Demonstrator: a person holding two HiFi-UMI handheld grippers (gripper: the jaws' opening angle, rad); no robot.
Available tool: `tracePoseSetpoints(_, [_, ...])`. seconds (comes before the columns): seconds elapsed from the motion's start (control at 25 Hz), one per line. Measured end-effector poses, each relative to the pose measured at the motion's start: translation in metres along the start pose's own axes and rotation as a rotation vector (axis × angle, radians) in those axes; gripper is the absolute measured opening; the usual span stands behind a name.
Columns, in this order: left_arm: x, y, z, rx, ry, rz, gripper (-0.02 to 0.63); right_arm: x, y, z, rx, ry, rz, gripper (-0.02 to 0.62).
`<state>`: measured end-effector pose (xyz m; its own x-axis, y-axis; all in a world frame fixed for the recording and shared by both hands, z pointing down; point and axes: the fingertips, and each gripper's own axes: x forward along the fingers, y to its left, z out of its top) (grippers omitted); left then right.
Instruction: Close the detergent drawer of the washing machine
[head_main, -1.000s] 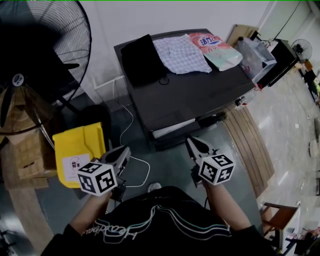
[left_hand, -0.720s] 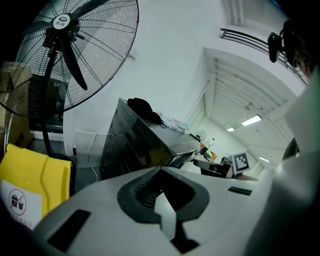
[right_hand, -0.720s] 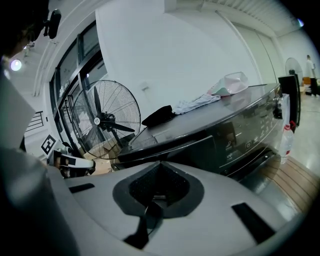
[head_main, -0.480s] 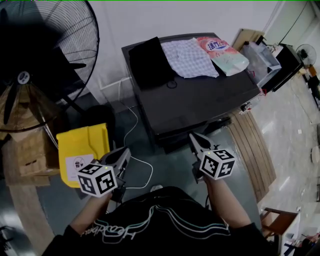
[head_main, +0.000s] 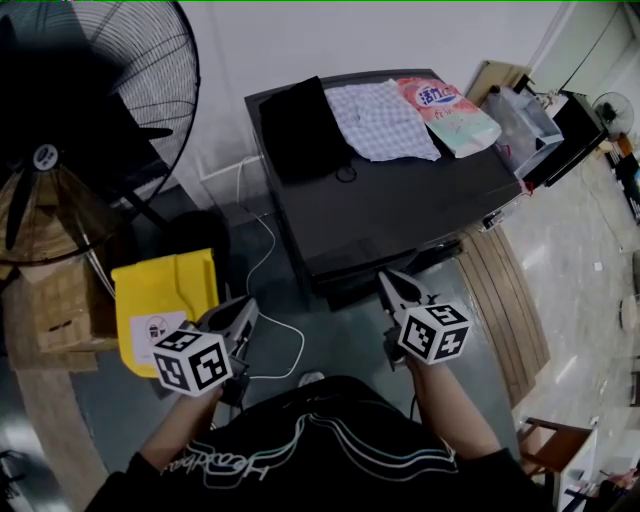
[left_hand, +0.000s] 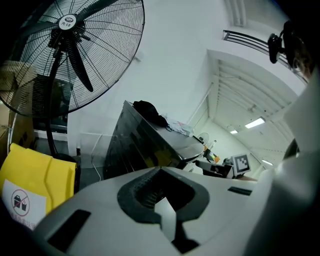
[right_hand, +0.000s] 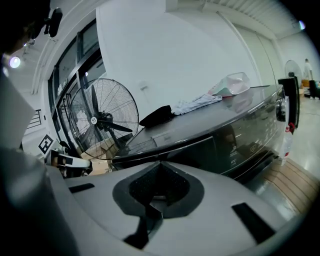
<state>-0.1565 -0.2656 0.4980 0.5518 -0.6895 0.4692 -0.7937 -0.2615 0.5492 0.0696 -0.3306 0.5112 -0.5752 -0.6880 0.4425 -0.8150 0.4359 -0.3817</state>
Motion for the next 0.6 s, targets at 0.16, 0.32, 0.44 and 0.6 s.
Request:
tracePoseSetpoints(0.16, [-0.003, 0.004, -0.002, -0.007, -0.003, 0.011, 0.023, 0.01, -0.001, 0.004, -0.005, 0.008, -0.012, 0.026])
tracePoseSetpoints(0.32, [-0.007, 0.006, -0.002, -0.009, -0.013, 0.023, 0.023, 0.013, -0.002, 0.004, -0.014, 0.017, -0.012, 0.026])
tracePoseSetpoints(0.44, [-0.012, 0.004, 0.0, -0.008, -0.023, 0.03, 0.023, 0.012, -0.002, 0.005, -0.027, 0.034, -0.007, 0.026])
tracePoseSetpoints(0.6, [-0.021, -0.008, 0.001, 0.004, -0.04, 0.028, 0.023, 0.011, -0.002, 0.003, -0.056, 0.054, 0.002, 0.026])
